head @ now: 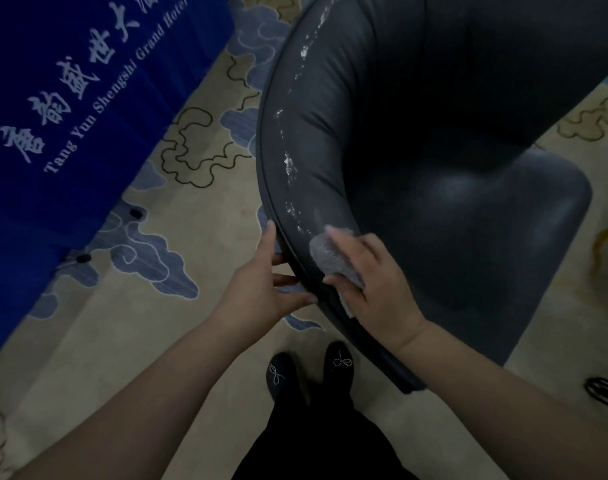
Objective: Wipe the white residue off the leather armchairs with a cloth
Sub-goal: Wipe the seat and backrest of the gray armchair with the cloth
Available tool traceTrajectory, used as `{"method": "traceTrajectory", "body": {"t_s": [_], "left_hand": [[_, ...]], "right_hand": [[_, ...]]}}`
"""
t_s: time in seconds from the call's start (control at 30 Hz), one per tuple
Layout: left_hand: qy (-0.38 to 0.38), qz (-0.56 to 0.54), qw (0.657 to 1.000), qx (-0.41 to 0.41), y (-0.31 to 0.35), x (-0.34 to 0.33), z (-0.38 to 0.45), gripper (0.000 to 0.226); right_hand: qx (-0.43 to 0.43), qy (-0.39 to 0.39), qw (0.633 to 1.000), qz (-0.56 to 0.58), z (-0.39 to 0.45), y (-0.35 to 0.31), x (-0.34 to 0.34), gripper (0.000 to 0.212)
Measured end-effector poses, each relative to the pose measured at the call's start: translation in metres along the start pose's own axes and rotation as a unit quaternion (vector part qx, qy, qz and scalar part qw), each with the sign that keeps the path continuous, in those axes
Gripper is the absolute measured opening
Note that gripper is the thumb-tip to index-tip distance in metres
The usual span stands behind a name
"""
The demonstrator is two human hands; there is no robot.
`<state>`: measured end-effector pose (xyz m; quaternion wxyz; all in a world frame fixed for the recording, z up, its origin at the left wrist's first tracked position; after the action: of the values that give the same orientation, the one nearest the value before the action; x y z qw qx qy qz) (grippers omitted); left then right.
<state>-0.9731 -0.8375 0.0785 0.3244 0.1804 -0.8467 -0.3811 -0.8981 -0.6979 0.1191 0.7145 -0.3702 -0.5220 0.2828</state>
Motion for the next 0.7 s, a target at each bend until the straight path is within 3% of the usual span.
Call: {"method": "traceTrajectory", "body": {"t_s": [0.07, 0.23, 0.4, 0.57, 0.63, 0.7], "left_hand": [[0.0, -0.003, 1.0, 0.006, -0.001, -0.001, -0.001, 0.122], [0.003, 0.011, 1.0, 0.008, 0.0, 0.0, 0.001, 0.122], [0.031, 0.017, 0.999, 0.01, 0.003, 0.004, 0.005, 0.123], [0.04, 0.012, 0.999, 0.008, 0.007, 0.01, 0.011, 0.122], [0.042, 0.011, 0.999, 0.008, 0.01, 0.014, 0.013, 0.121], [0.042, 0.013, 0.999, 0.006, 0.011, 0.015, 0.014, 0.12]], "right_hand": [[0.03, -0.031, 0.997, -0.061, 0.016, 0.001, -0.008, 0.048], [-0.141, 0.081, 0.986, -0.014, 0.052, 0.058, 0.027, 0.041], [-0.036, -0.01, 0.999, -0.02, 0.047, 0.014, -0.016, 0.048], [-0.121, 0.093, 0.988, -0.013, 0.058, 0.03, -0.005, 0.037], [-0.102, 0.109, 0.989, -0.009, 0.052, 0.021, 0.002, 0.038], [-0.034, 0.068, 0.997, -0.024, 0.051, 0.003, -0.003, 0.041]]}}
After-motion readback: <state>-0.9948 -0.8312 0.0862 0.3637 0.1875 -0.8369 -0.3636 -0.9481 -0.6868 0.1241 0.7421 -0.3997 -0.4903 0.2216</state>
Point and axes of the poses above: each hand's wrist, its own z-axis towards the middle knuckle, its own x-axis out of the back of the hand, y = z × x, the point moved 9 cm from there along z, towards the middle knuckle, and after that the axes turned 5 degrees about z, right-handed, at the moved point
